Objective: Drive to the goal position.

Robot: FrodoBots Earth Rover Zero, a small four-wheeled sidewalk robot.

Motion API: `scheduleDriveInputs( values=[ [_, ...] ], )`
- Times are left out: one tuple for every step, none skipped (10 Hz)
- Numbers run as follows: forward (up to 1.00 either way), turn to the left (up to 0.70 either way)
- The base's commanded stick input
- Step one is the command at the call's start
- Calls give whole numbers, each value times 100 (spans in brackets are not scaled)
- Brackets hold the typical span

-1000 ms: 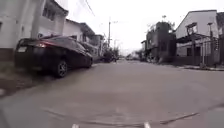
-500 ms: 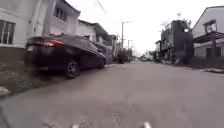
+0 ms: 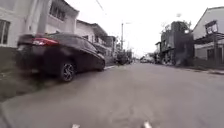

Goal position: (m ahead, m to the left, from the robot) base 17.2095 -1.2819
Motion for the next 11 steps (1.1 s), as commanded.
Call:
scheduleDriveInputs(
  values=[
    [70, 4],
    [70, 6],
    [70, 1],
    [70, 0],
    [70, 0],
    [70, -35],
    [70, -15],
    [70, 7],
    [70, 8],
    [70, 4],
    [70, 0]
  ],
)
